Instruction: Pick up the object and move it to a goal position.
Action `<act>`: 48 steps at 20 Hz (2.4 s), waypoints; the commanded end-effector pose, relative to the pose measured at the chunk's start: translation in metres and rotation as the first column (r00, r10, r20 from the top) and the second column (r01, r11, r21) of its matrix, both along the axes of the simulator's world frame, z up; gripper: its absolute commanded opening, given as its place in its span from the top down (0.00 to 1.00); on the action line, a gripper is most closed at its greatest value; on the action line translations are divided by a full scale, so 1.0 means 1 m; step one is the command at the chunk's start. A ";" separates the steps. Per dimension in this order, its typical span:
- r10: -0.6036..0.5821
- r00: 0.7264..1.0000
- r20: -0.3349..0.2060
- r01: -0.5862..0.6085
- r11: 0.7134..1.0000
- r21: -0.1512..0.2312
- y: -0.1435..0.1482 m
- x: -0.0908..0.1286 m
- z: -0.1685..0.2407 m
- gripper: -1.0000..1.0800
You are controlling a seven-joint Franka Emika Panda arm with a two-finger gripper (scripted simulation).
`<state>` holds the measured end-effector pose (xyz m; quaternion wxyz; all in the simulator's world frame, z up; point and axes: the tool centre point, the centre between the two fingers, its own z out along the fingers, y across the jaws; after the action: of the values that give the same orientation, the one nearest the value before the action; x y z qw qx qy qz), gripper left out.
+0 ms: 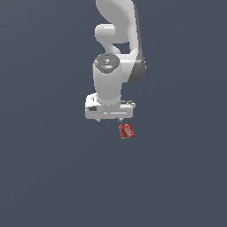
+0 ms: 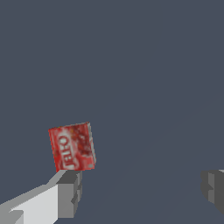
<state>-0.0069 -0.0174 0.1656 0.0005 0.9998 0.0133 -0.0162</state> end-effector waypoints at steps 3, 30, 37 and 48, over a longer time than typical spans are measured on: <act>0.004 1.000 0.001 -0.004 1.000 0.000 0.002 0.000 -0.002 0.04; 0.155 0.987 0.031 -0.155 0.988 0.001 0.093 -0.029 -0.099 0.04; 0.155 0.987 0.031 -0.155 0.988 0.001 0.093 -0.030 -0.116 0.04; 0.156 0.987 0.032 -0.156 0.988 0.001 0.093 -0.030 -0.150 0.04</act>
<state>-0.0376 0.0760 0.0163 0.0000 0.9958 0.0915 -0.0008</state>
